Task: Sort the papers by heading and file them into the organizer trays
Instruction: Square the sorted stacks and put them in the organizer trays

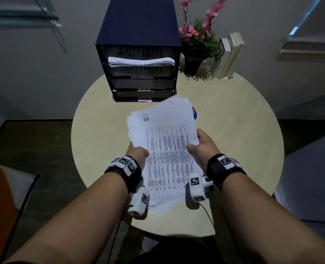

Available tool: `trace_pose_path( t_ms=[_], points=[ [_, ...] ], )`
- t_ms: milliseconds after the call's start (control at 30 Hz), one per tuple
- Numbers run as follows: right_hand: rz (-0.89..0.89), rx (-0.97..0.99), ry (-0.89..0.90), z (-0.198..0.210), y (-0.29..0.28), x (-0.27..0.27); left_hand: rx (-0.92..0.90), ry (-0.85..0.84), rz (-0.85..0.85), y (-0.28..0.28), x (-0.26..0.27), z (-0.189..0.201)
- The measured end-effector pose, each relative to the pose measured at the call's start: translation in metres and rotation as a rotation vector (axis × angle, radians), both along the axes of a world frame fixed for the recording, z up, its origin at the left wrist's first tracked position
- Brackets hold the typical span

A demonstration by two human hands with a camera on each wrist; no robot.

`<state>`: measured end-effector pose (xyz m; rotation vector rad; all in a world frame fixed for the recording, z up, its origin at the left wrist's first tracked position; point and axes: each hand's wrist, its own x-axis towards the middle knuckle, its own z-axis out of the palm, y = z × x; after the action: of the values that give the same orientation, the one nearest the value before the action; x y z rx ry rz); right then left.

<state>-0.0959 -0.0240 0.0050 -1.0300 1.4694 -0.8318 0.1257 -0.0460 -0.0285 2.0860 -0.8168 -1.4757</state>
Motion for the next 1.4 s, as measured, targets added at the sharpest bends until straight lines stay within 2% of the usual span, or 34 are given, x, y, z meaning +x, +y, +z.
trace_pose_path(
  t_ms=[67, 100, 167, 200, 300, 400, 600, 700, 800, 933, 1033, 1133, 1267, 1333, 1400],
  points=[
    [0.010, -0.075, -0.228, 0.027, -0.004, 0.003, -0.130, 0.120, 0.052, 0.000, 0.008, 0.011],
    [0.031, -0.117, -0.253, 0.040, -0.008, 0.004, -0.209, 0.147, 0.069, -0.001, 0.016, 0.021],
    [0.053, -0.230, -0.183, 0.063, -0.020, 0.004, -0.315, 0.228, 0.050, -0.006, 0.026, 0.046],
    [0.048, -0.294, -0.129, 0.072, -0.026, 0.004, -0.382, 0.207, -0.033, -0.010, 0.032, 0.057],
    [-0.047, -0.410, -0.054, 0.087, -0.036, 0.007, -0.671, 0.357, 0.028, -0.020, 0.037, 0.091],
    [-0.067, -0.481, -0.002, 0.089, -0.038, 0.013, -0.813, 0.323, 0.077, -0.018, 0.032, 0.102],
    [-0.102, -0.394, -0.014, 0.074, -0.033, 0.012, -0.750, 0.339, 0.044, -0.003, 0.031, 0.086],
    [-0.196, -0.459, 0.002, 0.077, -0.032, 0.021, -0.776, 0.273, 0.091, -0.002, 0.026, 0.091],
    [-0.268, -0.577, -0.040, 0.081, -0.028, 0.035, -0.877, 0.211, 0.167, -0.001, 0.020, 0.101],
    [-0.240, -0.602, -0.023, 0.074, -0.018, 0.050, -0.931, 0.192, 0.163, 0.007, 0.013, 0.103],
    [-0.177, -0.602, 0.015, 0.067, -0.014, 0.051, -0.875, 0.170, 0.164, 0.011, 0.015, 0.105],
    [-0.187, -0.670, 0.015, 0.074, -0.016, 0.043, -0.893, 0.232, 0.190, 0.007, 0.023, 0.110],
    [-0.151, -0.892, 0.219, 0.086, -0.029, 0.035, -1.031, 0.313, 0.209, 0.004, 0.026, 0.129],
    [-0.105, -0.965, 0.313, 0.089, -0.034, 0.032, -1.044, 0.285, 0.248, -0.001, 0.024, 0.137],
    [-0.114, -1.013, 0.316, 0.090, -0.035, 0.032, -1.006, 0.203, 0.282, -0.009, 0.023, 0.142]
  ],
)
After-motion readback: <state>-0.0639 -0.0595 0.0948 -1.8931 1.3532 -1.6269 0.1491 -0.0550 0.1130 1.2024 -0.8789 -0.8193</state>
